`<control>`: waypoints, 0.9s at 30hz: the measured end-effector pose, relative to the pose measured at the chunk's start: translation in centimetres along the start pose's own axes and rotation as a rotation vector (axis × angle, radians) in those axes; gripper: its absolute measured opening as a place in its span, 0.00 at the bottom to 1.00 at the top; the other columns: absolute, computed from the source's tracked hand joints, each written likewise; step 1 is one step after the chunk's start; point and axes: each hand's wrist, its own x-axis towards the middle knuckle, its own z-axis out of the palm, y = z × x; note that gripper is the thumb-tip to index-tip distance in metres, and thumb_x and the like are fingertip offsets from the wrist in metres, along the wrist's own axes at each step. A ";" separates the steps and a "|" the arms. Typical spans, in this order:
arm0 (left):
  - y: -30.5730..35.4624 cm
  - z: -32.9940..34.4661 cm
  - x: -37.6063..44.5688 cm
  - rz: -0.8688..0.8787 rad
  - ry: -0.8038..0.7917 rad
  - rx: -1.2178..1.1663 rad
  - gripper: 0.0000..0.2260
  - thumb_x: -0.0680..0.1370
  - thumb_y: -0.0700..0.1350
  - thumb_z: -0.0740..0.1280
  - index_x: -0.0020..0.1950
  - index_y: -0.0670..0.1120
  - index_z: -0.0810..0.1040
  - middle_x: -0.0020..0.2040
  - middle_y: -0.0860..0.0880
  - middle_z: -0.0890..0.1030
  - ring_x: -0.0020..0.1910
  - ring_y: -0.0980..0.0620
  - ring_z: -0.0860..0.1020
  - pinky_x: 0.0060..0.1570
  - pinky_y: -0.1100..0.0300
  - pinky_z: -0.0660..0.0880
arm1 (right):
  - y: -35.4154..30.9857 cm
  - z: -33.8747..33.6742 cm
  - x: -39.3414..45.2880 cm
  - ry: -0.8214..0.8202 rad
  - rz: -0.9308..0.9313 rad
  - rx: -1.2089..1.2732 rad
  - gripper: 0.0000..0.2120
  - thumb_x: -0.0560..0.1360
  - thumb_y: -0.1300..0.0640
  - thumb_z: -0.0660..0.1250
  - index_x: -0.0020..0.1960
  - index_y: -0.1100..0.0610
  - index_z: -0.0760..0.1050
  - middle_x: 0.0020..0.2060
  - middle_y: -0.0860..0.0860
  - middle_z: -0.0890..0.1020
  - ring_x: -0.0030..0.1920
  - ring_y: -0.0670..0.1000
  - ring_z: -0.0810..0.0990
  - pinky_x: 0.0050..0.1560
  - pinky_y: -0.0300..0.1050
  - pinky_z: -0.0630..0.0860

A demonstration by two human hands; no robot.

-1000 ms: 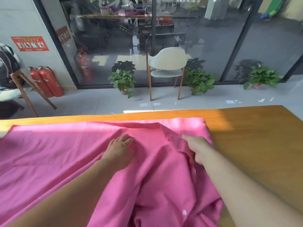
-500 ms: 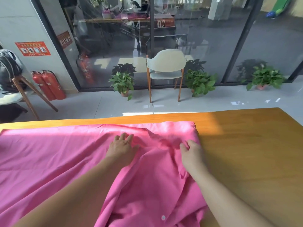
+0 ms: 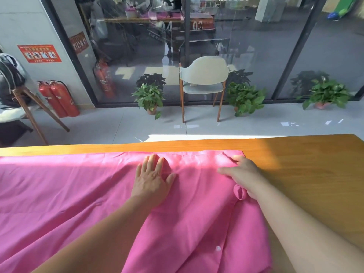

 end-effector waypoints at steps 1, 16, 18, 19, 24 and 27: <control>0.2 0.1 0.1 0.032 0.033 -0.002 0.39 0.74 0.69 0.41 0.80 0.50 0.52 0.80 0.49 0.48 0.79 0.50 0.44 0.77 0.52 0.42 | 0.1 0.1 0.1 0.016 -0.005 0.006 0.25 0.69 0.57 0.74 0.65 0.53 0.75 0.50 0.50 0.80 0.47 0.51 0.79 0.38 0.43 0.72; 5.7 1.9 1.6 0.305 -0.013 -0.018 0.47 0.66 0.74 0.27 0.80 0.54 0.48 0.81 0.52 0.46 0.79 0.51 0.41 0.77 0.51 0.39 | 0.7 -0.7 3.9 0.300 -0.048 -0.314 0.17 0.83 0.52 0.55 0.43 0.59 0.76 0.48 0.60 0.82 0.42 0.58 0.71 0.41 0.46 0.63; 5.8 1.9 1.7 0.288 -0.021 -0.018 0.48 0.65 0.75 0.27 0.80 0.53 0.48 0.81 0.52 0.45 0.79 0.52 0.40 0.77 0.50 0.40 | 0.9 -0.7 4.2 0.293 -0.008 -0.322 0.16 0.83 0.50 0.55 0.51 0.57 0.78 0.48 0.58 0.82 0.43 0.58 0.73 0.42 0.45 0.66; 5.8 1.9 1.8 0.280 -0.031 -0.020 0.46 0.67 0.74 0.29 0.80 0.53 0.48 0.80 0.52 0.44 0.79 0.52 0.40 0.77 0.49 0.39 | 0.9 -0.6 4.2 0.291 0.006 -0.352 0.16 0.83 0.49 0.54 0.55 0.56 0.78 0.49 0.57 0.81 0.45 0.59 0.74 0.43 0.46 0.66; 6.1 1.3 1.8 0.273 -0.006 -0.031 0.42 0.70 0.70 0.34 0.79 0.52 0.56 0.80 0.51 0.52 0.79 0.50 0.47 0.77 0.50 0.42 | 1.3 -0.5 4.2 0.336 -0.014 -0.500 0.20 0.83 0.45 0.52 0.65 0.53 0.75 0.62 0.56 0.72 0.62 0.59 0.74 0.55 0.49 0.69; 6.6 0.9 2.9 0.284 0.120 -0.102 0.32 0.76 0.63 0.44 0.69 0.48 0.72 0.68 0.50 0.70 0.70 0.47 0.66 0.72 0.52 0.56 | 1.7 -1.0 4.5 0.329 0.030 -0.475 0.18 0.82 0.46 0.56 0.62 0.56 0.76 0.62 0.57 0.73 0.62 0.61 0.75 0.57 0.50 0.71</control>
